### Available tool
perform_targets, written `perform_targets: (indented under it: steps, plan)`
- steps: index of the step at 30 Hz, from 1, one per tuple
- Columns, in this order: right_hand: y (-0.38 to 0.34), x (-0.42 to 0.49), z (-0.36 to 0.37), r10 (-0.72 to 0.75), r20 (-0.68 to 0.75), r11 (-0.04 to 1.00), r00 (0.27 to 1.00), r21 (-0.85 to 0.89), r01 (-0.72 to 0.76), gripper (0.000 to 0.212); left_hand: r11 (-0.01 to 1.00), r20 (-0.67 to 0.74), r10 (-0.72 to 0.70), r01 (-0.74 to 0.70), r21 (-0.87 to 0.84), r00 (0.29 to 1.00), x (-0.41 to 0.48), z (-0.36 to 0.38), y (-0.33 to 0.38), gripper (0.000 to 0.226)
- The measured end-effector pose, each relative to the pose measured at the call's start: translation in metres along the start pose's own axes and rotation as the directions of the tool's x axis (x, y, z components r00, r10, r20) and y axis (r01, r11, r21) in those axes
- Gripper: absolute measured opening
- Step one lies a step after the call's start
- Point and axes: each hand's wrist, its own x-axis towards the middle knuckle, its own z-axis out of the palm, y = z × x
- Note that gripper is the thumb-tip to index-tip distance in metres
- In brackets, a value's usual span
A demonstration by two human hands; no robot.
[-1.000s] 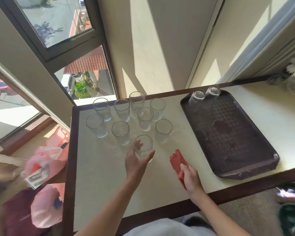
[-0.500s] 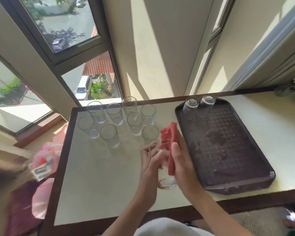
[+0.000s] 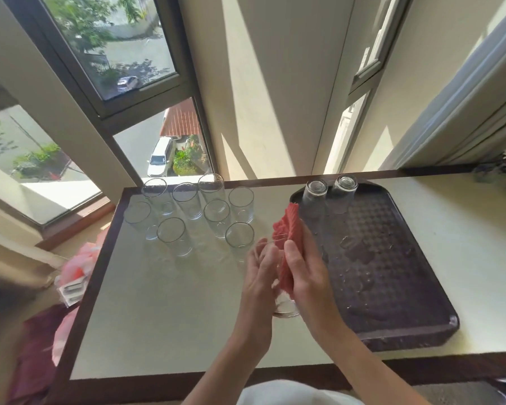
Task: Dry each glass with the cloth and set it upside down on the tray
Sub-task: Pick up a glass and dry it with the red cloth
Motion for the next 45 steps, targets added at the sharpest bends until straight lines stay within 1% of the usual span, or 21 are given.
perform_targets:
  steps: [3,5,7,9,10,11,13,15,16,18,20,22,24,27,29,31,33,36,39,41,45]
  plan:
    - [0.0,-0.017,-0.002,-0.204,-0.037,0.954,0.978,-0.233,0.19,0.059,0.999,-0.018,0.028,-0.029,-0.033,0.999,0.002,0.007,0.006,0.074]
    - [0.005,-0.019,-0.012,-0.241,0.004,0.945,0.97,-0.228,0.236,0.058,0.999,-0.031,0.03,-0.031,-0.034,0.999,0.002,0.015,0.007,0.076]
    - [0.006,-0.004,-0.022,-0.101,0.05,0.995,0.994,-0.015,0.102,0.057,0.998,-0.083,0.008,-0.013,-0.055,0.996,0.0,0.022,0.004,0.084]
    - [0.003,0.012,-0.031,0.148,0.091,0.949,0.985,0.266,-0.167,0.053,0.991,-0.116,-0.014,-0.001,-0.132,0.993,-0.002,0.031,0.0,0.088]
    - [-0.001,0.015,-0.033,0.173,0.104,0.938,0.979,0.286,-0.196,0.051,0.985,-0.125,-0.011,-0.01,-0.172,0.992,-0.002,0.034,0.0,0.083]
    - [-0.005,0.014,-0.032,0.138,0.093,0.962,0.986,0.226,-0.156,0.048,0.979,-0.131,0.003,-0.03,-0.202,0.991,-0.002,0.036,0.002,0.077]
    - [-0.006,0.001,-0.026,-0.032,0.068,0.999,0.997,-0.004,0.032,0.05,0.98,-0.14,0.047,-0.073,-0.188,0.989,0.004,0.033,0.006,0.071]
    - [-0.004,-0.017,-0.019,-0.155,0.08,0.951,0.985,-0.257,0.171,0.062,0.98,-0.157,0.038,-0.068,-0.185,0.987,0.01,0.025,0.013,0.083]
    - [0.0,-0.023,-0.016,-0.178,0.102,0.933,0.979,-0.299,0.201,0.064,0.979,-0.158,0.029,-0.06,-0.193,0.987,0.013,0.019,0.015,0.091]
    - [0.003,-0.018,-0.015,-0.129,0.138,0.975,0.982,-0.164,0.152,0.063,0.992,-0.186,0.04,-0.061,-0.108,0.982,0.014,0.014,0.016,0.079]
    - [0.004,-0.001,-0.017,0.033,0.146,0.993,0.989,0.107,-0.049,0.056,0.996,-0.205,0.073,-0.084,-0.042,0.976,0.006,0.019,0.015,0.055]
    - [0.002,0.013,-0.019,0.161,0.096,0.958,0.982,0.224,-0.179,0.052,0.997,-0.207,0.058,-0.066,-0.032,0.977,0.0,0.022,0.008,0.053]
    - [0.001,0.006,-0.015,0.115,0.079,0.981,0.99,0.147,-0.125,0.056,0.998,-0.213,0.047,-0.053,-0.024,0.976,-0.003,0.021,0.007,0.063]
    - [0.007,-0.02,-0.005,-0.037,0.102,0.997,0.994,-0.071,0.044,0.068,0.999,-0.2,0.047,-0.044,0.019,0.979,0.002,0.011,0.015,0.079]
    - [0.007,-0.019,-0.001,-0.081,0.135,0.996,0.987,-0.031,0.086,0.067,0.999,-0.205,0.054,-0.054,0.004,0.977,0.005,0.008,0.021,0.071]
    - [0.0,-0.001,0.0,-0.021,0.156,0.987,0.987,0.158,-0.004,0.056,0.997,-0.207,0.068,-0.061,0.039,0.976,0.004,0.007,0.021,0.061]
    - [-0.003,0.017,-0.001,0.061,0.109,0.957,0.992,0.275,-0.09,0.045,0.995,-0.182,0.08,-0.067,0.073,0.98,-0.001,0.007,0.019,0.062]
    - [-0.003,0.012,0.012,0.054,0.079,0.972,0.995,0.226,-0.07,0.055,0.995,-0.132,0.089,-0.082,0.056,0.987,-0.003,-0.001,0.017,0.068]
    - [0.009,-0.008,0.024,-0.048,0.09,0.999,0.995,0.024,0.046,0.063,0.998,-0.112,0.042,-0.047,-0.045,0.993,0.004,-0.015,0.021,0.062]
    - [0.014,-0.001,0.027,-0.062,0.137,0.996,0.989,-0.062,0.071,0.066,0.998,-0.16,0.031,-0.04,-0.056,0.987,0.01,-0.022,0.02,0.061]
    - [0.01,0.032,0.029,0.115,0.216,0.987,0.97,0.085,-0.136,0.044,0.998,-0.209,0.049,-0.056,-0.025,0.977,0.01,-0.023,0.013,0.064]
